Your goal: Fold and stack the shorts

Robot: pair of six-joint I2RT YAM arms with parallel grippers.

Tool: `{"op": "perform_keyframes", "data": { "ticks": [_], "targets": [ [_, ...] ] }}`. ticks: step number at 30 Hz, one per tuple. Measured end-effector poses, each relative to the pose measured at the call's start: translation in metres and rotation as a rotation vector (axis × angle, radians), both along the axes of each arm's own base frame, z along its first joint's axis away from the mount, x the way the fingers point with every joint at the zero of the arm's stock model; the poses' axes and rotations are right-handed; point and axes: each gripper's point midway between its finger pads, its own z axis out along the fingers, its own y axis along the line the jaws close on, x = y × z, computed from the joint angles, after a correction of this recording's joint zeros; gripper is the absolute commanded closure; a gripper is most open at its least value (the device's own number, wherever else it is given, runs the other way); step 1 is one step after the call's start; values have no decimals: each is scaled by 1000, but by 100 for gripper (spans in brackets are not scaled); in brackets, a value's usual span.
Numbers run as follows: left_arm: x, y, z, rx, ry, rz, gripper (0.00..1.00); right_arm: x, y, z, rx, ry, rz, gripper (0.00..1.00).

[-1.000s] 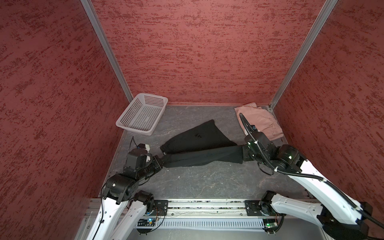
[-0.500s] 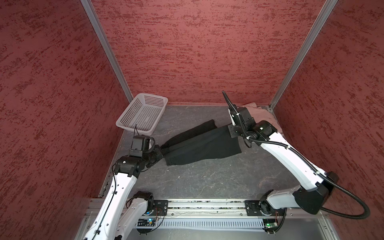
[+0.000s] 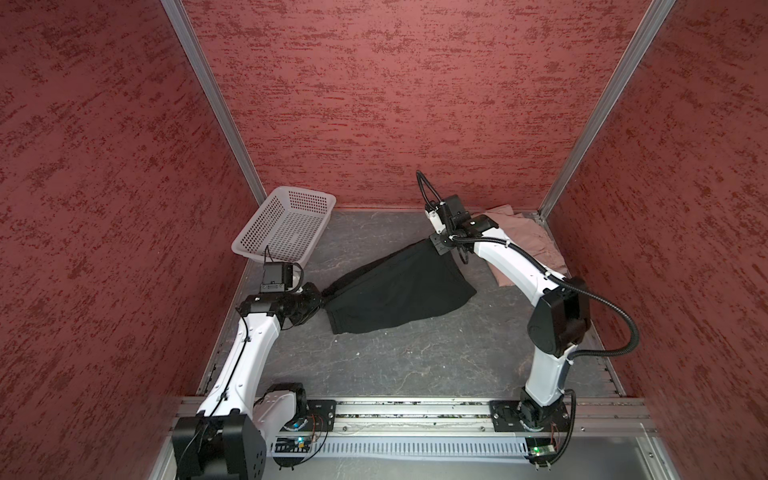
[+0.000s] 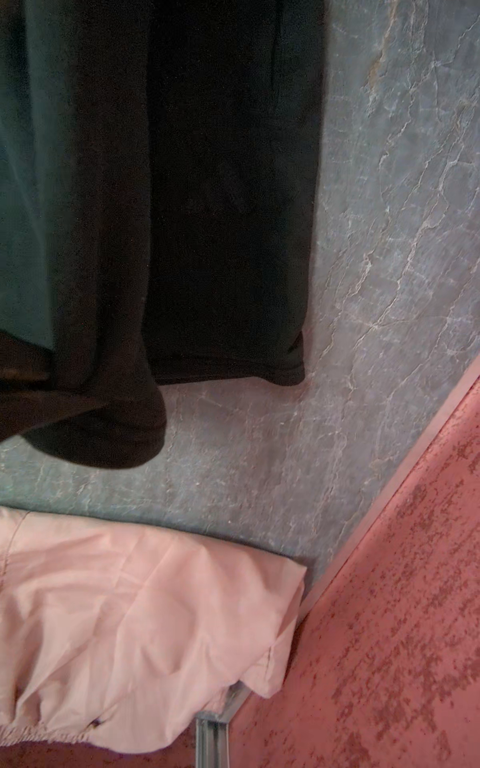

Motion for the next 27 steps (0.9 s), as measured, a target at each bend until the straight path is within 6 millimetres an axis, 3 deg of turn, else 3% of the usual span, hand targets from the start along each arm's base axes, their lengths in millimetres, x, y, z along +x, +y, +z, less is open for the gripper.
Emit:
{"op": "perform_keyframes", "data": {
  "ticks": [5,11,12,13,14,15,16,17,18,20,23,27],
  "targets": [
    [20,2,-17,6,33,-26,100,23,2,-19,-4,20,18,100],
    [28,12,-27,25,37,-23,100,44,15,-44,11,51,53,100],
    [30,14,-27,26,33,-19,93,47,17,-47,16,54,57,100],
    [32,16,-28,28,30,-17,66,52,20,-50,22,54,61,88],
    [34,19,-29,33,25,-16,29,56,23,-54,25,56,65,83],
    [36,21,-31,36,25,-12,1,60,25,-56,26,54,64,83],
    [37,25,-34,44,27,-7,1,65,26,-57,28,49,60,79],
    [38,28,-36,49,31,-3,1,70,25,-59,28,45,51,68],
    [39,30,-38,56,34,-1,1,74,24,-60,32,43,37,49],
    [40,32,-39,70,33,-4,1,81,18,-58,29,31,17,33],
    [43,33,-33,80,18,-16,1,85,14,-49,53,13,-13,19],
    [52,36,-1,101,-52,-12,1,83,14,-28,120,-16,-30,18]
  ]
}}
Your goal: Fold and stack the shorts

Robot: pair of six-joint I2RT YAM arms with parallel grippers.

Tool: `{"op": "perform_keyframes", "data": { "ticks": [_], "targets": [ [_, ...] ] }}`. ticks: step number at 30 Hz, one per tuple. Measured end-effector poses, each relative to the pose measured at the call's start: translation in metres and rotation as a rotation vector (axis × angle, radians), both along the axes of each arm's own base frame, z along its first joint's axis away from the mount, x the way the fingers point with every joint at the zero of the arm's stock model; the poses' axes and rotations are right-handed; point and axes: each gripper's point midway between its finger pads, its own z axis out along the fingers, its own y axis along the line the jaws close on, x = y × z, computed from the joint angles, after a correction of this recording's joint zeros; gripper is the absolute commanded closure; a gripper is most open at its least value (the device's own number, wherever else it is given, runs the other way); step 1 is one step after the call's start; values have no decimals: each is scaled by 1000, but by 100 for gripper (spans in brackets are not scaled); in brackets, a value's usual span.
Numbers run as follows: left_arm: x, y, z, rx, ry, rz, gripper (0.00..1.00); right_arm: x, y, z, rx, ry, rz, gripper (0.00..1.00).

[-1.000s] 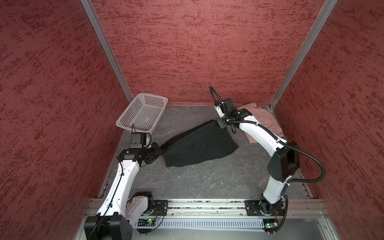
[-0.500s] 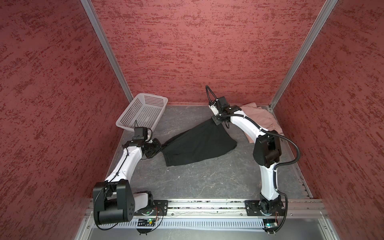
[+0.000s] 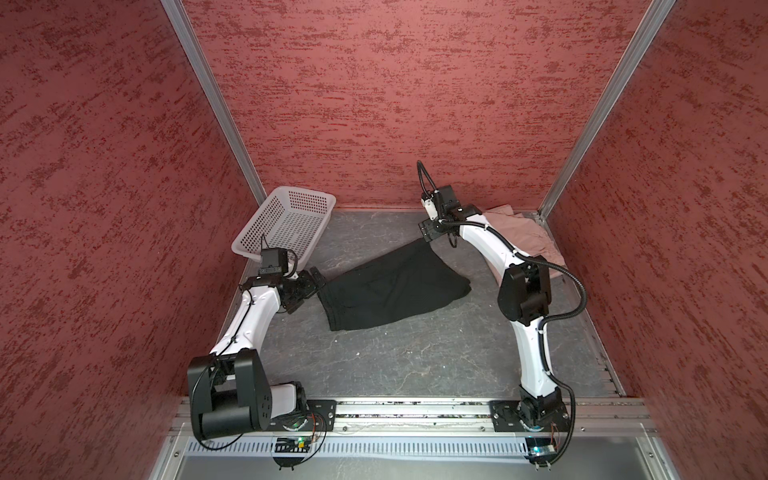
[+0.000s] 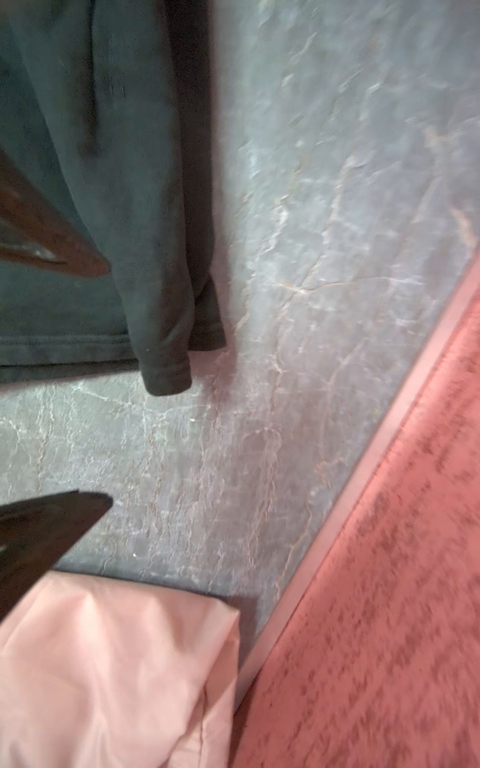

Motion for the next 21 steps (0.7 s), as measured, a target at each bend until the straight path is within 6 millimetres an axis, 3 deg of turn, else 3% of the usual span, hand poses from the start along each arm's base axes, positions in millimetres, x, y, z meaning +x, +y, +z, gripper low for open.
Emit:
{"op": "perform_keyframes", "data": {
  "ticks": [5,9,11,14,18,21],
  "targets": [
    [-4,13,62,90,-139,41,1,-26,4,34,117,-19,7,28],
    [-13,13,91,119,-220,44,1,-56,2,34,195,0,0,60],
    [-14,0,91,90,-247,4,1,-70,3,17,228,42,-4,75],
    [-12,-38,77,18,-259,-113,1,-76,11,-12,272,108,5,88],
    [-3,-87,51,-55,-223,-261,1,-66,28,-50,312,175,33,93],
    [7,-105,32,-80,-192,-307,1,-52,42,-73,337,211,60,94]
  ]
}}
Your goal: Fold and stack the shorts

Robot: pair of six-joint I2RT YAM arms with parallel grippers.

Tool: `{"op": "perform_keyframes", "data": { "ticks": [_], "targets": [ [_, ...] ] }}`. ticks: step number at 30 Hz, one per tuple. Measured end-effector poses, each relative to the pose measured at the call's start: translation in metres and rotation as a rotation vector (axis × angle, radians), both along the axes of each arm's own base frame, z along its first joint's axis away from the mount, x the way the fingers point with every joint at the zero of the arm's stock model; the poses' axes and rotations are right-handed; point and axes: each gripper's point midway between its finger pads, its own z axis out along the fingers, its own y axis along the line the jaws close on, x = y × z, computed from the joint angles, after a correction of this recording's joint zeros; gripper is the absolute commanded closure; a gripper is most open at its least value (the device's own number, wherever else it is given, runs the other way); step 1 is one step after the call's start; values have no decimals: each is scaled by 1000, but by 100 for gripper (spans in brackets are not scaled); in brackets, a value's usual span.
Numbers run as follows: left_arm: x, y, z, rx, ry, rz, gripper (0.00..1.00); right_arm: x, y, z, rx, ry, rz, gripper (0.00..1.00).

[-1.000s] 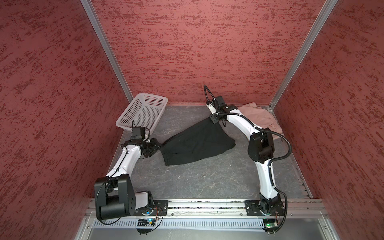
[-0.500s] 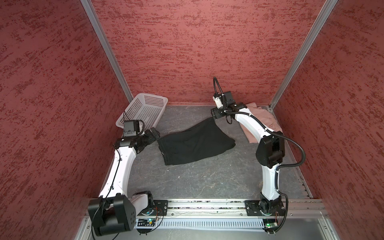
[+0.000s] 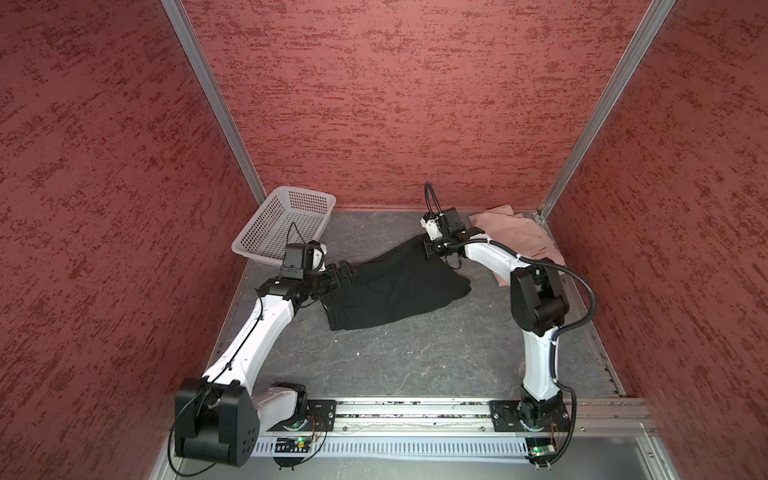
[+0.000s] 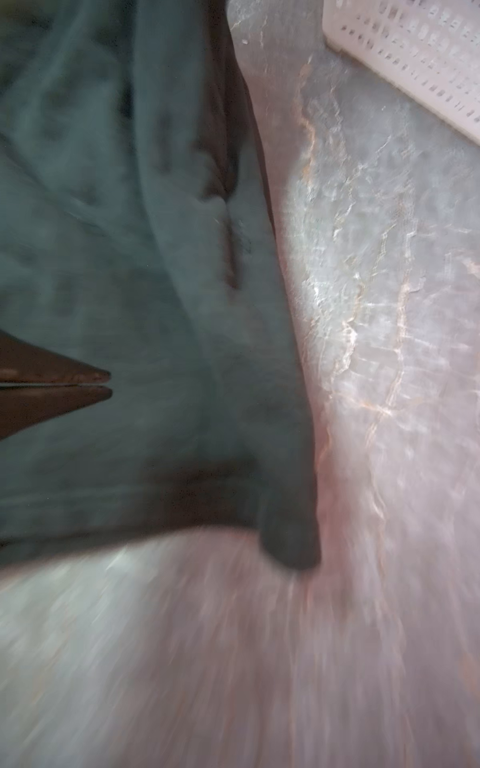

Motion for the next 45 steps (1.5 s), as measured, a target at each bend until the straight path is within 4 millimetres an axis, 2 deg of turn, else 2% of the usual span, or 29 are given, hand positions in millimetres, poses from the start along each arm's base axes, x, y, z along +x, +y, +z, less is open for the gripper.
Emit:
{"op": "perform_keyframes", "data": {
  "ticks": [5,10,15,19,22,25,29,32,35,38,40,41,43,45],
  "targets": [
    [17,-14,-24,-17,13,-41,1,11,16,-16,45,20,38,94],
    [35,-19,-49,-13,22,-60,1,34,32,-4,105,-35,55,93],
    [35,-12,-68,-3,37,-38,1,62,48,2,166,-80,52,92],
    [23,7,-93,-18,86,22,1,78,54,-16,190,-64,39,91],
    [22,19,-96,-43,78,52,1,79,53,-41,193,-18,23,91],
    [24,27,-92,-52,64,73,1,80,46,-57,201,24,-3,91],
    [23,28,-85,-67,56,71,1,83,37,-52,212,22,-20,91],
    [24,24,-68,-92,41,53,1,68,26,-47,208,25,-31,87],
    [32,16,-28,-115,-40,20,1,48,15,-24,219,3,-45,81],
    [36,-5,25,-126,-179,-40,1,30,7,22,263,-81,-55,78],
    [34,-27,49,-141,-255,-97,1,15,1,55,305,-149,-59,78],
    [32,-39,56,-151,-282,-130,0,6,-2,69,325,-184,-61,78],
    [32,-60,55,-162,-294,-184,1,-9,-8,84,356,-221,-69,79],
    [37,-72,38,-157,-257,-205,1,-23,-13,81,371,-224,-83,81]
  ]
}}
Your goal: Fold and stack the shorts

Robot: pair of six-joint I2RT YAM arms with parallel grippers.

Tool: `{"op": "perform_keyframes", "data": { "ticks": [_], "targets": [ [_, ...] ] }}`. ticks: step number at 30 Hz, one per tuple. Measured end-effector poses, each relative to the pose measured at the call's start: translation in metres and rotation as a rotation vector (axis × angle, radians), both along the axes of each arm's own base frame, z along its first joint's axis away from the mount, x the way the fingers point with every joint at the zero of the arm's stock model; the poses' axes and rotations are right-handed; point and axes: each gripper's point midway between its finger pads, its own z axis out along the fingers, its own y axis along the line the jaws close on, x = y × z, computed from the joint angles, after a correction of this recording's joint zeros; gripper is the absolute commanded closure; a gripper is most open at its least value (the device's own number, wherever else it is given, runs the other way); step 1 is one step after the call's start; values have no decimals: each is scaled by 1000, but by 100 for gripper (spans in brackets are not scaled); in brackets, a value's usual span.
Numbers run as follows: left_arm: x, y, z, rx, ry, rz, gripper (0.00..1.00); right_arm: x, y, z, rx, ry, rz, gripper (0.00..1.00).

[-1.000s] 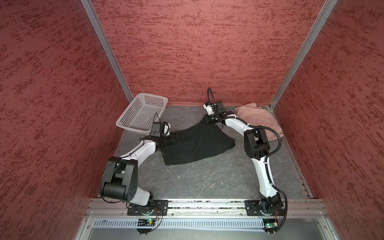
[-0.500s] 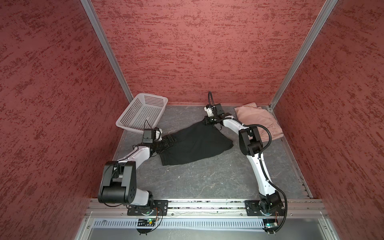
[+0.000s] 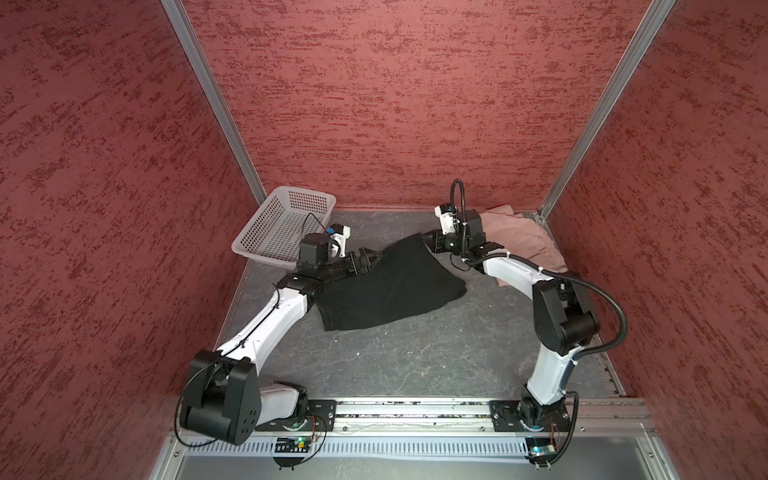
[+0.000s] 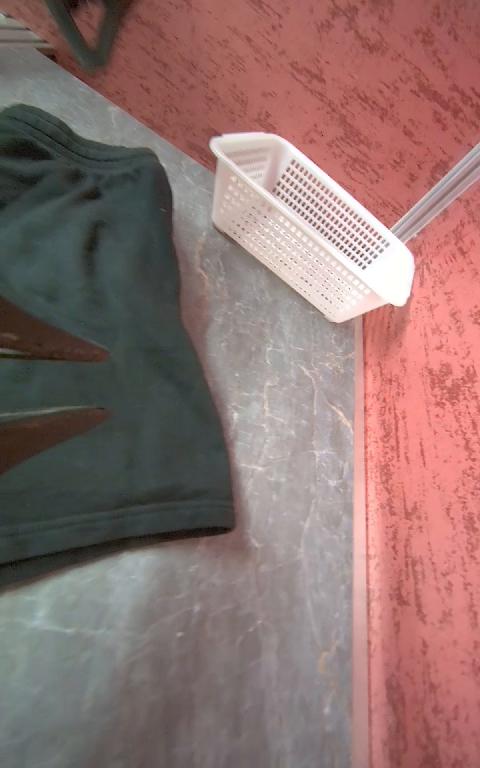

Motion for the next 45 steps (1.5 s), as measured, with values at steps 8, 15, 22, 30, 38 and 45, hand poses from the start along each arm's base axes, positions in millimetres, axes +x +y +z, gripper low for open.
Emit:
{"op": "perform_keyframes", "data": {
  "ticks": [8,15,22,30,38,45],
  "targets": [
    [12,31,-71,115,141,116,1,-51,-52,-105,10,261,-140,91],
    [-13,91,-132,127,294,270,1,-73,-89,-141,67,372,-271,94],
    [-23,69,-132,91,278,196,1,-84,-106,-139,78,385,-348,89],
    [-34,67,-35,60,134,180,1,-71,-114,-85,-50,236,-322,68],
    [-71,113,33,52,-52,369,1,-55,7,-20,0,40,-11,72],
    [-108,133,-59,38,241,471,1,-55,121,-52,58,73,225,86]
  ]
}}
